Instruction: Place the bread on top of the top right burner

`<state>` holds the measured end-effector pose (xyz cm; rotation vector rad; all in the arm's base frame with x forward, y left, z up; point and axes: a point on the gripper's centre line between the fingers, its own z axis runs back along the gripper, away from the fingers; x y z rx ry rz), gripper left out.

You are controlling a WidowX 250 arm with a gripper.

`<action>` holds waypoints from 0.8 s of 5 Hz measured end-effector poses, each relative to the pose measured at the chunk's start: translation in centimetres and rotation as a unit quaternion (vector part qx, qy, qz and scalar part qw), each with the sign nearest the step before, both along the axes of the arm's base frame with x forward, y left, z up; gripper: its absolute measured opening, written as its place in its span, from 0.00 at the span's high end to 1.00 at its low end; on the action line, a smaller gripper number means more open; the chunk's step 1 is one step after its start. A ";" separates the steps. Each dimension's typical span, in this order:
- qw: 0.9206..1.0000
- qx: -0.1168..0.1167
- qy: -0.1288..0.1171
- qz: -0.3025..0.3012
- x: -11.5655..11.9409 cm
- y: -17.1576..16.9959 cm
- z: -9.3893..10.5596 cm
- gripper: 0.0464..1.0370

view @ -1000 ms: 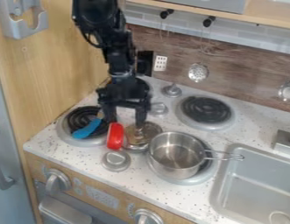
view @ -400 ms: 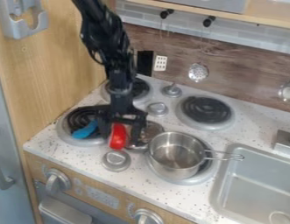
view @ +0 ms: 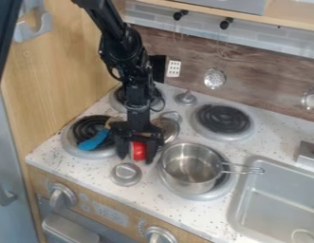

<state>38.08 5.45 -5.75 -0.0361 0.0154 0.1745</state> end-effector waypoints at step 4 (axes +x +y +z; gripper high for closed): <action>0.990 -0.027 -0.131 -0.052 5.0 -4.2 9.7 0.45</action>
